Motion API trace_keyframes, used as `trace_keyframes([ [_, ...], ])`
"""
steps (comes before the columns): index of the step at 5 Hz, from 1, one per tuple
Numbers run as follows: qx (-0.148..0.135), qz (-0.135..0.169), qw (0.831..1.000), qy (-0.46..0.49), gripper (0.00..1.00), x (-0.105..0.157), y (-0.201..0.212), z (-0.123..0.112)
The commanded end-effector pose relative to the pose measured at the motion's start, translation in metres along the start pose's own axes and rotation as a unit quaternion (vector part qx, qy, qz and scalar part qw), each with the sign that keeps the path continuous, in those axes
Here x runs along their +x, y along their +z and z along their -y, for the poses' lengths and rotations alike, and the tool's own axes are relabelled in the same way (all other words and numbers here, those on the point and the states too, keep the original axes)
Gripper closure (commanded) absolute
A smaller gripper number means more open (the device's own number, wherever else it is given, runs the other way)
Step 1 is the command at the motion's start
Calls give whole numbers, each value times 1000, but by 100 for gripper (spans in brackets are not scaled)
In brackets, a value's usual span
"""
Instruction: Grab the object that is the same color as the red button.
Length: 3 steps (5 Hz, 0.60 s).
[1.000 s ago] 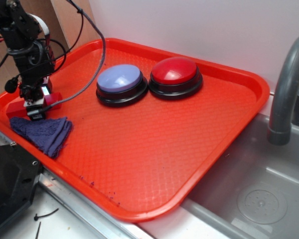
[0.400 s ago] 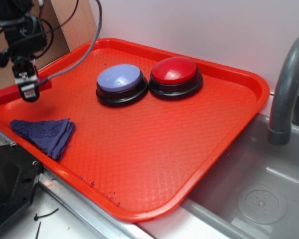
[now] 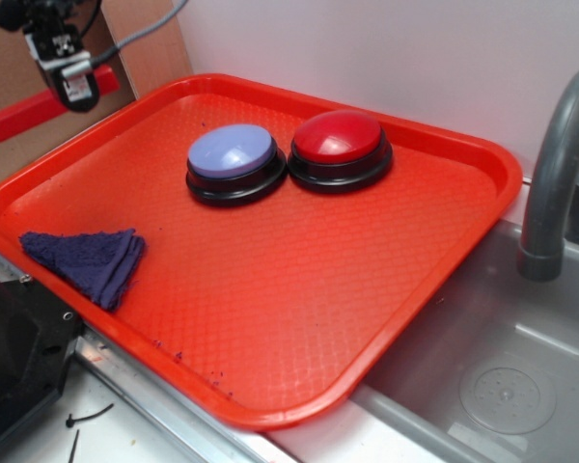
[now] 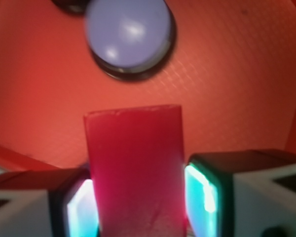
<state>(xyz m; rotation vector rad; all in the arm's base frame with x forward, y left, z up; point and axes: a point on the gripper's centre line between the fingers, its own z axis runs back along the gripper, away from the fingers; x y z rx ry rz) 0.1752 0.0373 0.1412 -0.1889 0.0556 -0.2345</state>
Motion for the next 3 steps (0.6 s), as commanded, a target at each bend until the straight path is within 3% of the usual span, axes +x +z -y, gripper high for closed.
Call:
trace_keyframes([
  [1,10,39,999,-2,100,28,47,52],
  [2,22,36,999,1,100,39,44,72],
  [3,8,29,999,-26,100,42,36,73],
])
